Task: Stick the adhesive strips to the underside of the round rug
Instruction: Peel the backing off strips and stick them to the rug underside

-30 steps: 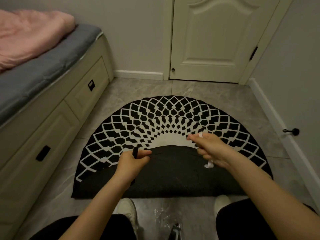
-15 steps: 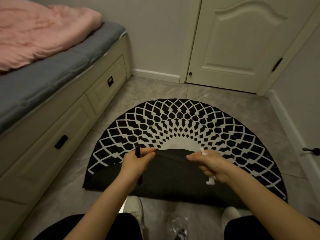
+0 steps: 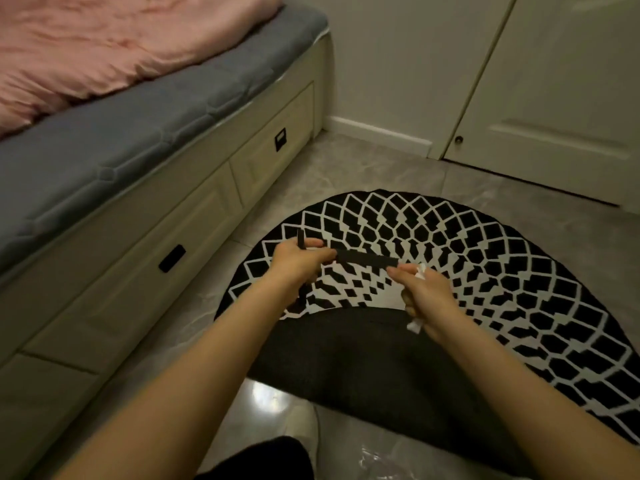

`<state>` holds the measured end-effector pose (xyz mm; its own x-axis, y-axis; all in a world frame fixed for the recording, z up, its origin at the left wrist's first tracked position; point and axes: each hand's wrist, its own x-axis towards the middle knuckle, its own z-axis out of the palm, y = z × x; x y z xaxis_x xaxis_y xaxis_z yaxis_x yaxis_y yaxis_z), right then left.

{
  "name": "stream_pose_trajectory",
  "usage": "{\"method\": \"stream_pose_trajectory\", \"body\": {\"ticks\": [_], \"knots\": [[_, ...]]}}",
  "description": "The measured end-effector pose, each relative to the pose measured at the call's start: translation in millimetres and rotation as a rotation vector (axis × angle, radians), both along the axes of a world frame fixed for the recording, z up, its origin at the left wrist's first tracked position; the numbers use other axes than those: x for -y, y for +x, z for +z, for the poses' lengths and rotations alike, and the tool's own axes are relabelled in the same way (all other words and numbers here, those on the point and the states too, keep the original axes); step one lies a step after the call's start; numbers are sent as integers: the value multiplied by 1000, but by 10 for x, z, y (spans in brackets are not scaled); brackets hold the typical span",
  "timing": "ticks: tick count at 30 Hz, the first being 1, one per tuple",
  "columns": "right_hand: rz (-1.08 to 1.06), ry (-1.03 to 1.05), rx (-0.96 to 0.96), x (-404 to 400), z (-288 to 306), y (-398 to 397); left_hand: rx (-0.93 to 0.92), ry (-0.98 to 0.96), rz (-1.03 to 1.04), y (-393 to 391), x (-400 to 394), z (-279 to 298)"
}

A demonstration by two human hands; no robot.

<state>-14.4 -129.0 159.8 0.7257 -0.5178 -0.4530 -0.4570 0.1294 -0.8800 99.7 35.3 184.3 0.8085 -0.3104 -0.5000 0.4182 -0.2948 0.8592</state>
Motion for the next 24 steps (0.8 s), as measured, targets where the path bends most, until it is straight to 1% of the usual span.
{"method": "stream_pose_trajectory", "body": {"ticks": [4, 6, 7, 8, 9, 10, 13, 17, 20, 24], "knots": [[18, 27, -77, -24, -568, 484, -137, 30, -3, 410, -100, -668], [27, 25, -136, -76, -877, 660, -208, 43, 43, 508, -158, -1047], [42, 24, -175, -116, -1183, 802, -249, 62, 67, 585, -193, -1369], [54, 18, -206, -151, -1360, 883, -270, 77, 95, 615, -232, -1575], [65, 8, -221, -173, -1419, 901, -281, 93, 112, 595, -275, -1654], [83, 3, -245, -212, -1611, 959, -295, 101, 144, 613, -327, -1851], [140, 2, -308, -327, -2131, 1103, -272, 174, 201, 653, -475, -2323], [175, 13, -378, -506, -2665, 1212, -268, 244, 255, 605, -650, -2829], [222, 12, -417, -594, -2924, 1263, -295, 308, 318, 544, -706, -3082], [269, -19, -447, -656, -3147, 1279, -269, 374, 334, 516, -727, -3302]]}}
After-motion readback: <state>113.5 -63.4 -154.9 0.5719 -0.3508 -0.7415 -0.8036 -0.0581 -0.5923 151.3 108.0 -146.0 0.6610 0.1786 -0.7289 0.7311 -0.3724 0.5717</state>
